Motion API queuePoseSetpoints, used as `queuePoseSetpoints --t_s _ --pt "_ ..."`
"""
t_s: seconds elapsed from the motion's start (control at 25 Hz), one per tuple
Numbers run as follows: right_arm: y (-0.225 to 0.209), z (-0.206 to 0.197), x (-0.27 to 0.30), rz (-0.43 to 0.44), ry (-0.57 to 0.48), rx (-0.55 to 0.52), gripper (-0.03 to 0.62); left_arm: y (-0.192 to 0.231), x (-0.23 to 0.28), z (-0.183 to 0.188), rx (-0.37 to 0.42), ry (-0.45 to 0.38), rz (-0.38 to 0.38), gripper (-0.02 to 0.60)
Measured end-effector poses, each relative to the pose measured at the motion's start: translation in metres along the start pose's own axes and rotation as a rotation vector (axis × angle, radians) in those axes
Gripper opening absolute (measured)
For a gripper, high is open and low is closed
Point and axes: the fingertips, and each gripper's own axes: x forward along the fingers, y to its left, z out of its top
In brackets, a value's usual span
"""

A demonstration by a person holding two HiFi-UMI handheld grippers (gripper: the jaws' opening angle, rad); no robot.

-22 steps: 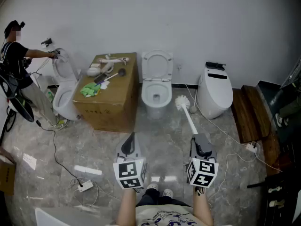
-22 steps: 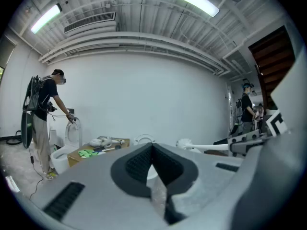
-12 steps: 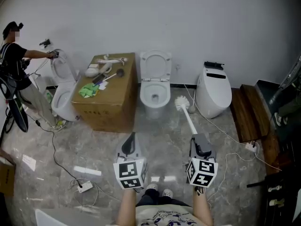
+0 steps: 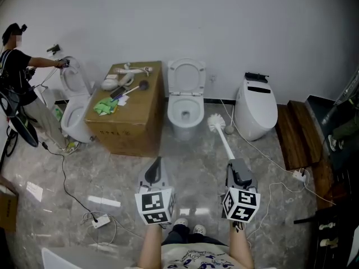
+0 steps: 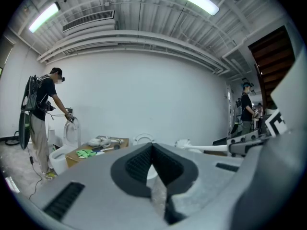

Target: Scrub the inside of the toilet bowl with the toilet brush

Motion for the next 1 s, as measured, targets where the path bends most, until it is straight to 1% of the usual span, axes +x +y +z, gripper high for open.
queuePoseSetpoints --t_s 0.2,0.64,0.88,1.0 --pt "0.007 0.003 0.016 -0.011 0.008 -0.021 0.163 0.010 0.013 -0.003 0.011 0.003 -0.005 0.000" --pt "0.019 -0.007 0.050 -0.047 0.056 -0.012 0.163 0.030 0.051 -0.007 0.020 0.020 -0.037 0.000" --pt "0.023 -0.016 0.072 -0.054 0.101 -0.013 0.163 0.041 0.075 -0.021 0.022 0.060 -0.045 0.000" --pt "0.024 -0.015 0.088 -0.054 0.112 -0.022 0.163 0.049 0.091 -0.023 0.006 0.064 -0.034 0.002"
